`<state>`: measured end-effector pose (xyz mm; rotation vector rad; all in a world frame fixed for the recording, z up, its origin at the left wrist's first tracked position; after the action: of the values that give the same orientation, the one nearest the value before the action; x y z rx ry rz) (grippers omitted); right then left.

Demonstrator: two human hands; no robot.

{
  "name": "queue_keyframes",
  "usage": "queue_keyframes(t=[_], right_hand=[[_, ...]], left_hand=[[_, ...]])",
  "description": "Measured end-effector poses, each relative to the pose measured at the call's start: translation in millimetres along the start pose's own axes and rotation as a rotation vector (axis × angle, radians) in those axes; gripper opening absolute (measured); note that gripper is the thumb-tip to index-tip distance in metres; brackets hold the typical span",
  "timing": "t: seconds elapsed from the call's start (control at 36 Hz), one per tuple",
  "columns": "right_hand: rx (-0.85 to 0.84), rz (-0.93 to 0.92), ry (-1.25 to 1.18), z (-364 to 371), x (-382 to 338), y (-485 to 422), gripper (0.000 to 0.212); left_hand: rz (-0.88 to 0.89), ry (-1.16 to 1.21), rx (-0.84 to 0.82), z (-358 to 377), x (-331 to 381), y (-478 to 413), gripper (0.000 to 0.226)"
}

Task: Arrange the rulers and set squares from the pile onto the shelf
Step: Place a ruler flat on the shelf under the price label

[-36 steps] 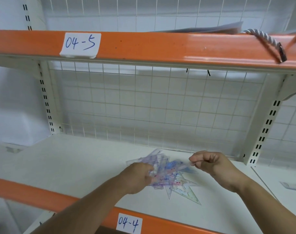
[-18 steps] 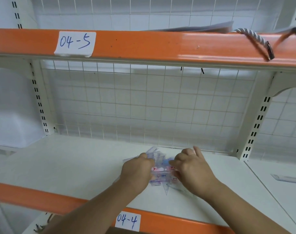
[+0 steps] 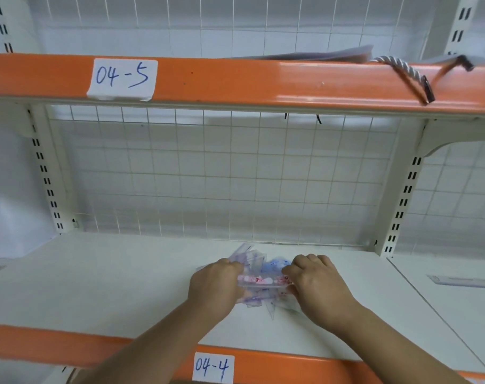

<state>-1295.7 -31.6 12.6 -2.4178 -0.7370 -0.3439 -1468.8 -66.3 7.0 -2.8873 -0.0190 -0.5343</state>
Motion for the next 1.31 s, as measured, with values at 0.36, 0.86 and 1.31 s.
queue_keyframes(t=[0.36,0.86,1.31], right_hand=[[-0.088,0.782,-1.046,0.3,1.5,13.0,0.017],[-0.009,0.447,-0.425,-34.0,-25.5,24.2,0.025],[0.053,0.314,0.078,-30.3,-1.1,79.2,0.038]], left_hand=[[0.017,0.261,-0.084,6.9,25.3,13.7,0.073],[-0.006,0.454,0.001,2.8,8.7,27.6,0.092],[0.247,0.075,0.013,14.4,50.1,39.9,0.047]])
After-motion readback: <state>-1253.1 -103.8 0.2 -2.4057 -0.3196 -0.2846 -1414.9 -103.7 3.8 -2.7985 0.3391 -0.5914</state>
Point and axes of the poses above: each hand's wrist, its own y-axis away from the middle knuckle, its own z-axis out of the palm, x = y × z, the point moved 4 cm from there along -y, towards the middle knuckle, and after that the axes turned 12 degrees about y, right-handed, at the moved point
